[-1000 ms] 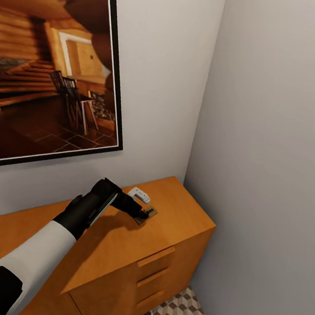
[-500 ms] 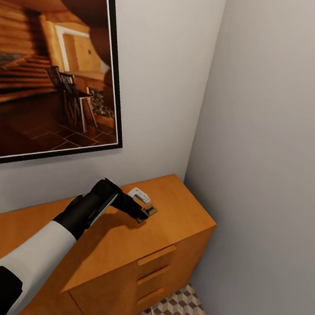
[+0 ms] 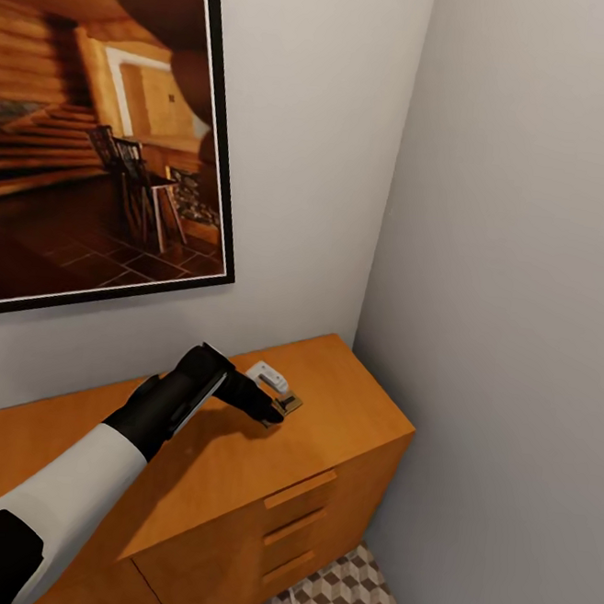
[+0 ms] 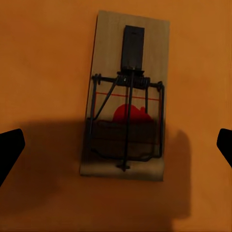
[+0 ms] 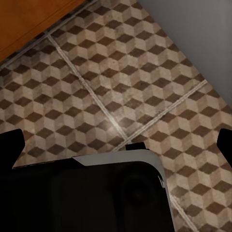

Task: Take the four mousetraps from the cabinet in the bathroom and place them on the bathroom floor. Make sure all four end up on the same floor surface, and ensure that at least two of them are either under or directly next to the same bathroom sink.

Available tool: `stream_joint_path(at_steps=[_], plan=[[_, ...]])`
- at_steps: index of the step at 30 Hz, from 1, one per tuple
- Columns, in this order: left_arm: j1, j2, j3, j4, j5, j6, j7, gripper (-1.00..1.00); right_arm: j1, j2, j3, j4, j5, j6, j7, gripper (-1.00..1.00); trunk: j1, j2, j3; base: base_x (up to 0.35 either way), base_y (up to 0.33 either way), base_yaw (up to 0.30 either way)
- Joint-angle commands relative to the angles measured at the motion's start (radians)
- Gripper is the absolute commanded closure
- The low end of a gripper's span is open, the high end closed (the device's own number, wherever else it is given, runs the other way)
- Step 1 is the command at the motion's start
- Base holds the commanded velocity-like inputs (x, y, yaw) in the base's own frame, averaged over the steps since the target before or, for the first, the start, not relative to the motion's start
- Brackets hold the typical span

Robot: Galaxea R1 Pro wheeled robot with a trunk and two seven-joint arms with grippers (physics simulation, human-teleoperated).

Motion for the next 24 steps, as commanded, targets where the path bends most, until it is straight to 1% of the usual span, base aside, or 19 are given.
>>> stream_joint_path(at_steps=[1,11,16,24], plan=[[-0.001,0.001,-0.004,-0.001,-0.009,0.001,-0.008,-1.0,-0.001,0.0,0.004,0.001,-0.011,-0.003,0.008,-1.0,0.0,-0.001,-0.001,0.0,0.0,0.0],[-0.001,-0.003,-0.024,0.001,-0.01,0.001,-0.007,-1.0,-0.001,0.001,0.004,0.001,-0.011,-0.003,0.008,-1.0,0.0,-0.001,-0.001,0.0,0.0,0.0],[-0.001,-0.01,-0.029,0.001,-0.011,0.001,-0.007,-1.0,0.0,0.002,0.004,0.001,-0.011,-0.003,0.008,-1.0,0.0,-0.001,-0.001,0.0,0.0,0.0],[-0.001,-0.014,-0.03,0.002,-0.011,0.001,-0.006,-1.0,0.0,0.001,0.004,0.001,-0.011,-0.003,0.008,-1.0,0.0,-0.001,-0.001,0.0,0.0,0.0]])
